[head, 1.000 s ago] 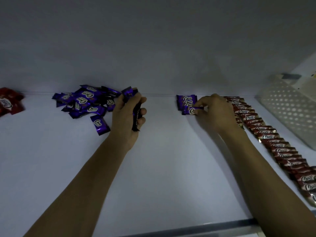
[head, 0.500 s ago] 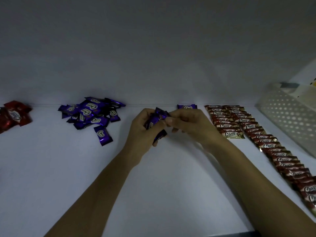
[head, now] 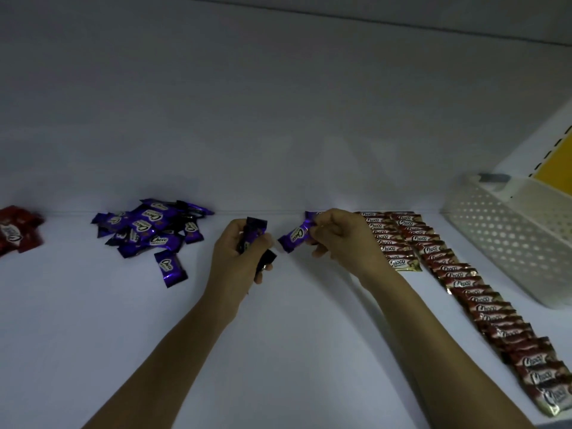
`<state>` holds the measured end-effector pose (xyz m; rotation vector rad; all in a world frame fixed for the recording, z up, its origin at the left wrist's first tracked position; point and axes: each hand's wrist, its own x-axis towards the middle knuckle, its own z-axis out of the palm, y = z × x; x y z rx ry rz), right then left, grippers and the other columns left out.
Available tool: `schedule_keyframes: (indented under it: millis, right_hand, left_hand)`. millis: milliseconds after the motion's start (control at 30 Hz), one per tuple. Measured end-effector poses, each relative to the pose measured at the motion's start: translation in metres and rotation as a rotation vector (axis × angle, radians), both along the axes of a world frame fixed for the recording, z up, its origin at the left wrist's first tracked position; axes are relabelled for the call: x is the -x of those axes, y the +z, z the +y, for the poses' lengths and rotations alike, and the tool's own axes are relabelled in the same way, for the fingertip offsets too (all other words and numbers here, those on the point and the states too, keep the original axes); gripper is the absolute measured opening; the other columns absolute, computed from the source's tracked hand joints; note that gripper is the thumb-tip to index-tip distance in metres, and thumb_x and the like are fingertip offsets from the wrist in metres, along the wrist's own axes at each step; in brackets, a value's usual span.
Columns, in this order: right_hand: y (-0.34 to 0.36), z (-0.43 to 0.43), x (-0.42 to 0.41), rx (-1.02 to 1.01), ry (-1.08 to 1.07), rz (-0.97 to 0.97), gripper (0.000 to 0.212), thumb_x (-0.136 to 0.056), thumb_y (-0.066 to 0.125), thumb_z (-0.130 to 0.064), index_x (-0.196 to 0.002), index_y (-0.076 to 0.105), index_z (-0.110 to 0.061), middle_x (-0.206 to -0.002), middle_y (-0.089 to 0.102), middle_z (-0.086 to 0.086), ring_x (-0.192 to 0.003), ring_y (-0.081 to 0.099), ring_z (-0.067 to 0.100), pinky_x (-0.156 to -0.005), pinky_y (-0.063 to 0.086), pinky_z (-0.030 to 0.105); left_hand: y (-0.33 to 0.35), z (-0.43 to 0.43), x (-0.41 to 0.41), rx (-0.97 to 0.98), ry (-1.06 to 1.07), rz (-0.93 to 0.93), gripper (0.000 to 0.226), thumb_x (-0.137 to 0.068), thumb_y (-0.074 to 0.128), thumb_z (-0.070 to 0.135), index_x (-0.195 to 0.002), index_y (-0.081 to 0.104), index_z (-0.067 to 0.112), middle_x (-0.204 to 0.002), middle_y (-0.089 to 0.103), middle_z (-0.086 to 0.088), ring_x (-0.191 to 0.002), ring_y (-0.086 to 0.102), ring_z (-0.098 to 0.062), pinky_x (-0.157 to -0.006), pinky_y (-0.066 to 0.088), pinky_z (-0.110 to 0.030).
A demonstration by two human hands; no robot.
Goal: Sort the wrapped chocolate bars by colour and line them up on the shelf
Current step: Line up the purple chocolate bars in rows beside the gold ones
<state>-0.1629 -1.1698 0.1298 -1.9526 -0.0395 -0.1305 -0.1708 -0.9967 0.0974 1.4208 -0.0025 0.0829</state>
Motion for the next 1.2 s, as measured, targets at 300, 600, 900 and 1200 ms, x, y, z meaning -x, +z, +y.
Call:
schedule_keyframes:
  millis: [300,600,900,1200]
  right_hand:
    - [-0.017,-0.007,-0.005,0.818,-0.109,-0.227,0.017,-0.086,0.058,-0.018,-0.092,0.074,-0.019,-0.097,0.069,0.003,-0.091,0.061,0.024,-0.081,0.046,0.032]
    - [-0.018,-0.005,-0.006,0.770,-0.032,-0.106,0.005,-0.081,0.065,-0.023,-0.083,0.060,-0.023,-0.085,0.066,-0.003,-0.084,0.059,0.021,-0.085,0.043,0.036]
    - [0.000,-0.011,-0.007,-0.184,-0.036,-0.064,0.024,-0.079,0.061,0.013,-0.090,0.067,-0.008,-0.080,0.066,0.006,-0.066,0.062,0.010,-0.064,0.052,0.019]
    - [-0.001,-0.029,-0.014,0.119,-0.099,-0.103,0.014,-0.092,0.057,-0.008,-0.103,0.062,-0.015,-0.084,0.066,0.009,-0.071,0.058,0.011,-0.067,0.046,0.017]
  left_hand:
    - [0.000,-0.001,0.001,0.010,0.020,-0.013,0.010,-0.091,0.060,0.005,-0.092,0.057,0.015,-0.068,0.061,-0.001,-0.044,0.050,-0.007,-0.037,0.036,-0.019]
    - [-0.003,0.000,-0.001,-0.033,0.010,-0.016,0.008,-0.092,0.058,0.006,-0.091,0.060,0.014,-0.069,0.060,-0.003,-0.044,0.049,-0.007,-0.036,0.034,-0.019]
    - [-0.002,-0.002,-0.001,-0.028,-0.003,-0.015,0.009,-0.092,0.058,0.007,-0.091,0.059,0.015,-0.070,0.059,-0.004,-0.043,0.049,-0.006,-0.036,0.033,-0.018]
    - [-0.002,-0.002,0.000,-0.057,-0.013,-0.011,0.010,-0.092,0.060,0.009,-0.088,0.058,0.018,-0.072,0.060,-0.002,-0.044,0.050,-0.005,-0.037,0.035,-0.018]
